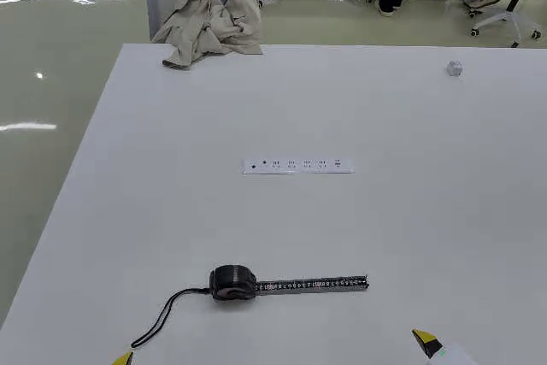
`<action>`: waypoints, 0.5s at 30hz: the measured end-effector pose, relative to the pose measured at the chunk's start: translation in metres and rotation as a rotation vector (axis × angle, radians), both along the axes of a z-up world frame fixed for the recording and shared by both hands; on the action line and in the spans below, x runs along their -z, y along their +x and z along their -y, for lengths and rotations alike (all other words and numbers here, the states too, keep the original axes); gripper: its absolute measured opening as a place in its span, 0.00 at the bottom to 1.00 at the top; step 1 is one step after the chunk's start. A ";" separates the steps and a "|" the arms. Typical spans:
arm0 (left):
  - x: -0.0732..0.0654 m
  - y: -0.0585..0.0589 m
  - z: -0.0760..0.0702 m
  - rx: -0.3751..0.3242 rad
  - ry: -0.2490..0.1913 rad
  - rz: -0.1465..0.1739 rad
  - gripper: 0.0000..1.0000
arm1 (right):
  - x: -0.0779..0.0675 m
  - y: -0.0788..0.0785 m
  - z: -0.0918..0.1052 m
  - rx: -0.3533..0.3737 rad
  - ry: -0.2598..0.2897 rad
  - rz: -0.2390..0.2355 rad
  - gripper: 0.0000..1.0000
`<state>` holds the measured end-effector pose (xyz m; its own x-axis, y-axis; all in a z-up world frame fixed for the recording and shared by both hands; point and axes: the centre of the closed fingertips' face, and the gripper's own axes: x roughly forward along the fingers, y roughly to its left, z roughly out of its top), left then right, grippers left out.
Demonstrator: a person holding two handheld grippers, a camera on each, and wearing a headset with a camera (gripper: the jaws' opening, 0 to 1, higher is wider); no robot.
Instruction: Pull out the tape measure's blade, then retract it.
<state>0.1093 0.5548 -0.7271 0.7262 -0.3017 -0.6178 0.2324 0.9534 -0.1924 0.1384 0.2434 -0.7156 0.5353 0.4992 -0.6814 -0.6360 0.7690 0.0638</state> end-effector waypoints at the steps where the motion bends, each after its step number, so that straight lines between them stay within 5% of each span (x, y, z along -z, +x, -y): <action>1: 0.000 -0.001 0.000 -0.005 -0.008 -0.008 1.00 | 0.000 -0.002 -0.001 -0.005 -0.002 -0.004 0.98; 7: -0.011 0.000 -0.007 -0.031 0.009 0.001 1.00 | -0.001 -0.010 0.001 -0.011 -0.022 -0.018 1.00; 15: -0.018 -0.004 0.001 -0.032 0.003 -0.005 1.00 | -0.005 -0.016 0.004 -0.016 -0.026 -0.020 1.00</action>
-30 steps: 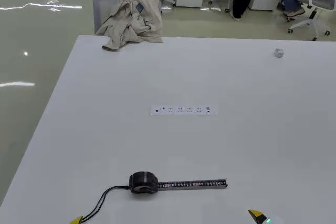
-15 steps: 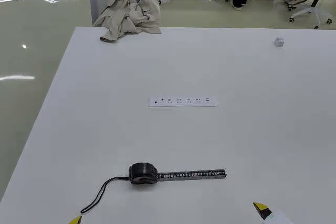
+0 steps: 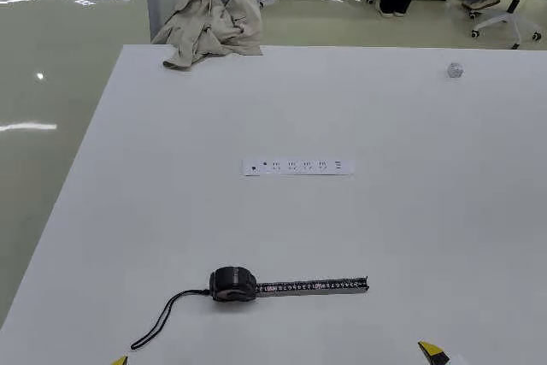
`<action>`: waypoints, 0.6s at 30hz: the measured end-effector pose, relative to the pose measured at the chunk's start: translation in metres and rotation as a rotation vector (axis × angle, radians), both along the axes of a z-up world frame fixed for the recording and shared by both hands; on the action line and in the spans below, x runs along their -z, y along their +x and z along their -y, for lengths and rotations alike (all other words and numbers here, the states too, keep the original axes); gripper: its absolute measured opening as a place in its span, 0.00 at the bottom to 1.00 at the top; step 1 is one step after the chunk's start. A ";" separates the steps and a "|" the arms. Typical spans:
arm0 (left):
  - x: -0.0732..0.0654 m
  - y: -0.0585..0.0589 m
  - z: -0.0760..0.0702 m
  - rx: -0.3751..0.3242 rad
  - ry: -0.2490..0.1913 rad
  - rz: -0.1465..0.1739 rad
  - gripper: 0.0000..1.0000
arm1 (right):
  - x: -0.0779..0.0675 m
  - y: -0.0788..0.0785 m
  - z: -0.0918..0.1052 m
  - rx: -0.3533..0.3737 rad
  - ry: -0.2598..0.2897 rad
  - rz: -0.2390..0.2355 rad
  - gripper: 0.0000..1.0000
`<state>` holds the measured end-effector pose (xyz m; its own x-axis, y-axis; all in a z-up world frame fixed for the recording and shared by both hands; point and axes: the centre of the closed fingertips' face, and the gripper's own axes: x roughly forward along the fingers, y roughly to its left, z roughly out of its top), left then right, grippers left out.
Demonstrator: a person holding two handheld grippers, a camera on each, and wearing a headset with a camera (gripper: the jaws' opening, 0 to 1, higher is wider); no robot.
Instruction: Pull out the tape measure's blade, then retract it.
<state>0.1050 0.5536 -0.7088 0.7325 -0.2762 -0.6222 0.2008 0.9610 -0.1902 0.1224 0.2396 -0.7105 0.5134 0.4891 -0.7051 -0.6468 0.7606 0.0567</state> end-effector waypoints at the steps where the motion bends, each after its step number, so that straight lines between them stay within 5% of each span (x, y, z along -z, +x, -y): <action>1: -0.001 -0.001 0.001 0.004 0.001 0.000 1.00 | -0.001 -0.001 0.002 0.006 0.000 0.000 1.00; 18: -0.016 -0.006 0.017 -0.014 0.029 -0.013 1.00 | -0.004 -0.010 0.006 0.026 -0.004 -0.004 1.00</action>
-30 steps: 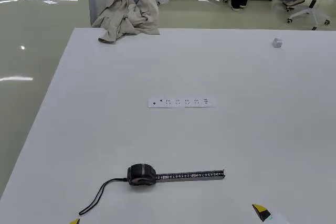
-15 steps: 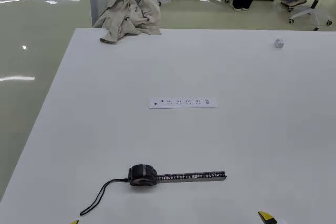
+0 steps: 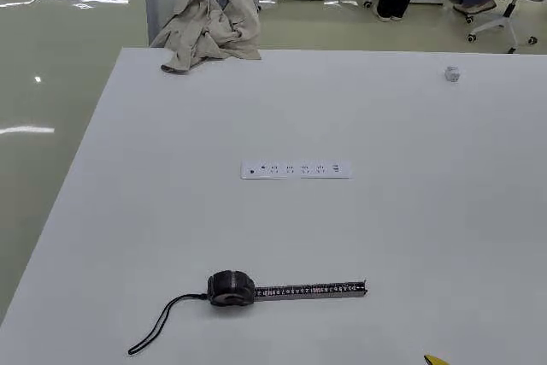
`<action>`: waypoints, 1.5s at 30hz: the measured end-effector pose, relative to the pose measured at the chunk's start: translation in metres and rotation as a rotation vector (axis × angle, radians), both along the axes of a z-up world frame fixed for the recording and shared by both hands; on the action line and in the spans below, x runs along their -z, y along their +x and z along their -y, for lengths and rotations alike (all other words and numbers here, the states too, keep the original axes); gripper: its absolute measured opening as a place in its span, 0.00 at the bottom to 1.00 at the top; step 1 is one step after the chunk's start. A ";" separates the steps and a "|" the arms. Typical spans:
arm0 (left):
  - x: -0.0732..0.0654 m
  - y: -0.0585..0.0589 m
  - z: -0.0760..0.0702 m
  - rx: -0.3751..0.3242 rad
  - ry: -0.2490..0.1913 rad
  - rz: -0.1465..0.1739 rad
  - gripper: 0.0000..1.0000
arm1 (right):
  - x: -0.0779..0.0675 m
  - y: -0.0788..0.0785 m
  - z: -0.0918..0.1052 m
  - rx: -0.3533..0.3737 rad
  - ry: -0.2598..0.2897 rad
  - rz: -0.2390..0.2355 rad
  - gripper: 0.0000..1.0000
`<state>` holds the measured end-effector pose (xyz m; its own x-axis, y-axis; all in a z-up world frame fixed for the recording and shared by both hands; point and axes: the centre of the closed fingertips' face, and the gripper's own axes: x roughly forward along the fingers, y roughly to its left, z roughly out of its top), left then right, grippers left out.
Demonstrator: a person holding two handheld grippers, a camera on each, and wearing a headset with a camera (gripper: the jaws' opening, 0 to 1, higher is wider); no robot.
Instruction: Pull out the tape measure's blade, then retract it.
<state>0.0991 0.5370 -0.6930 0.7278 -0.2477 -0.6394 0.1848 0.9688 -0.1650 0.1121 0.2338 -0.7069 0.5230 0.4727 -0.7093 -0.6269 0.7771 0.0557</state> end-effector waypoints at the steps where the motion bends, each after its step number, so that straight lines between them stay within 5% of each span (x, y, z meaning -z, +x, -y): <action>1: -0.002 0.001 0.002 -0.004 0.010 0.000 1.00 | 0.000 0.000 0.001 0.001 0.000 0.002 1.00; 14: 0.001 0.013 0.019 -0.011 0.000 -0.028 1.00 | 0.003 0.004 0.001 -0.017 -0.008 0.005 1.00; 21: 0.010 0.025 0.017 -0.018 0.046 -0.039 1.00 | 0.004 0.010 -0.002 -0.035 -0.016 0.009 0.99; 37: 0.012 0.048 0.026 -0.054 0.054 -0.011 0.97 | 0.010 0.019 0.002 -0.087 -0.057 0.017 0.98; 39: 0.019 0.045 0.033 -0.032 0.044 -0.062 0.95 | 0.010 0.019 0.001 -0.096 -0.060 0.015 0.98; 45: 0.022 0.053 0.040 -0.028 0.062 -0.056 0.96 | 0.016 0.020 -0.002 -0.143 -0.082 0.008 0.97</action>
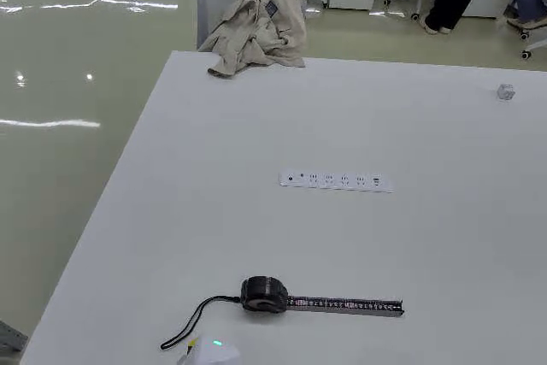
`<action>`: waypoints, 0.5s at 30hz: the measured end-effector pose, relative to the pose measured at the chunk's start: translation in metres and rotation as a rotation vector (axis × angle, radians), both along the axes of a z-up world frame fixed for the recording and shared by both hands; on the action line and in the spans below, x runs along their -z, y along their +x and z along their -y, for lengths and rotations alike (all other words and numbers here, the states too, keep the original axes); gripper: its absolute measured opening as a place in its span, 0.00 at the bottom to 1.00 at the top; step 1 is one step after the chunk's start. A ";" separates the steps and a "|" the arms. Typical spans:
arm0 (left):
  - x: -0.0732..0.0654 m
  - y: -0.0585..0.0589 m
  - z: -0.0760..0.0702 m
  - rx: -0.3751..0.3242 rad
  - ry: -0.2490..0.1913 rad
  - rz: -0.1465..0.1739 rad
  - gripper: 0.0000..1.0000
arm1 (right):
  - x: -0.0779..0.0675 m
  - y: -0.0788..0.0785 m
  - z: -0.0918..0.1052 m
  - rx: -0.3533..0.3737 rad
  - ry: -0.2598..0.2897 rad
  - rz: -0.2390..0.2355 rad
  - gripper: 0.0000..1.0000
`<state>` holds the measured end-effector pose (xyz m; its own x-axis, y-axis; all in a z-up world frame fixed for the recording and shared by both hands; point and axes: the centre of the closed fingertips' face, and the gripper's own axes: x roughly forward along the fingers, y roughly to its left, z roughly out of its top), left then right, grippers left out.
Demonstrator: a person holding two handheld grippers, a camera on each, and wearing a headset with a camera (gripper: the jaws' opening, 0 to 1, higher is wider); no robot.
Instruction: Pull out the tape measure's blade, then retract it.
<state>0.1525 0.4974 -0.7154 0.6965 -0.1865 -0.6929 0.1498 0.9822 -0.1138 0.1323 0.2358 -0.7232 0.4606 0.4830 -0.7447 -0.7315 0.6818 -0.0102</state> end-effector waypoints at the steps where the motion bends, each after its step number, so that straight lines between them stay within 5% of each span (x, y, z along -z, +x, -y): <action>1: 0.000 0.002 0.001 0.000 0.000 0.002 0.97 | 0.000 0.001 0.000 -0.004 -0.001 0.001 0.97; 5: -0.003 0.012 0.003 -0.001 -0.006 0.031 0.96 | 0.001 0.004 0.002 -0.035 -0.023 0.005 0.97; 15: 0.001 0.028 0.000 -0.045 0.006 0.031 0.95 | 0.006 0.014 0.004 -0.148 -0.075 0.006 0.96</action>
